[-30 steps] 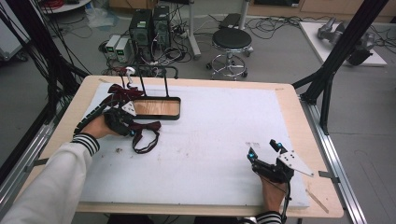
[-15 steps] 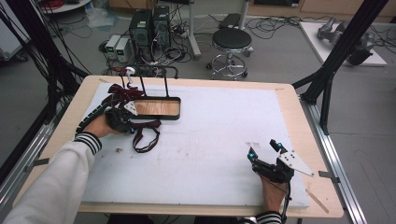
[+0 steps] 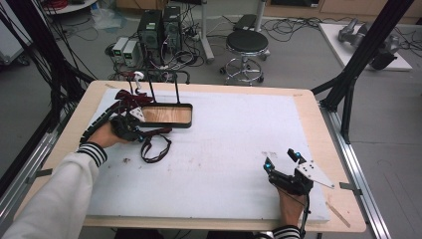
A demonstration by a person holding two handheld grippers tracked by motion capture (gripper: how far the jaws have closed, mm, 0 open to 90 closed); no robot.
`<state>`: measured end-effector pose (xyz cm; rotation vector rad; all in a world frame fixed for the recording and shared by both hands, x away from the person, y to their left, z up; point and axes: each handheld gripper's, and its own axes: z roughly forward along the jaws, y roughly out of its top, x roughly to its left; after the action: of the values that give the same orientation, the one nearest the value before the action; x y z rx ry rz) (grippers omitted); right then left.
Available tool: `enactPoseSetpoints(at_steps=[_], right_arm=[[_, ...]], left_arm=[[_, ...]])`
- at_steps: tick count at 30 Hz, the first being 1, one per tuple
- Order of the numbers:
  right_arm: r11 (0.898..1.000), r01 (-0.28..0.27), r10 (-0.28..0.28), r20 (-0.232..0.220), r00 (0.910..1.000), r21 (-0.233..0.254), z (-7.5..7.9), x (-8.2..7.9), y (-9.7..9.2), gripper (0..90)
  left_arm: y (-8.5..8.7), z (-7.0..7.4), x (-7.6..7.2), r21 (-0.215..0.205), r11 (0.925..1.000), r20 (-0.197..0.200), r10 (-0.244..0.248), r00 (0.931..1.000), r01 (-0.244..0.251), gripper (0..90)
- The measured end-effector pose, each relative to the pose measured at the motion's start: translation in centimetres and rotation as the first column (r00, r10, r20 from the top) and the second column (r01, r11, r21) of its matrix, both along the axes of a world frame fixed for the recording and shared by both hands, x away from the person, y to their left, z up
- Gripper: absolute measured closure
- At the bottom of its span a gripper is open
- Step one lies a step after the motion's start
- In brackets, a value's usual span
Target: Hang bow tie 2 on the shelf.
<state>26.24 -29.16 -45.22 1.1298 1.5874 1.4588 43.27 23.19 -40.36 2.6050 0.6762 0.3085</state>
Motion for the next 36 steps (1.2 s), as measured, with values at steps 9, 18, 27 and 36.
enactPoseSetpoints(at_steps=[9,18,27,36], right_arm=[[1.0,0.0,0.0,-0.001,1.0,-0.002,0.0,0.0,0.0,11.0],[1.0,-0.003,0.003,0.004,1.0,-0.006,0.0,0.0,0.0,11.1],[1.0,-0.003,0.003,0.003,1.0,-0.006,0.0,0.0,0.0,11.0],[1.0,-0.001,0.001,0.003,1.0,-0.006,0.0,0.0,0.0,11.0]], left_arm=[[0.1,1.9,-1.0,-0.158,0.9869,0.079,0.046,0.9958,-0.033,80.1],[-0.1,4.0,-1.9,-0.321,0.9446,0.144,0.119,0.9823,-0.068,80.2],[-0.4,5.3,-2.4,-0.396,0.9157,0.237,0.174,0.9559,-0.068,80.3],[-0.8,6.4,-2.6,-0.489,0.8681,0.293,0.255,0.9214,-0.085,80.4]])
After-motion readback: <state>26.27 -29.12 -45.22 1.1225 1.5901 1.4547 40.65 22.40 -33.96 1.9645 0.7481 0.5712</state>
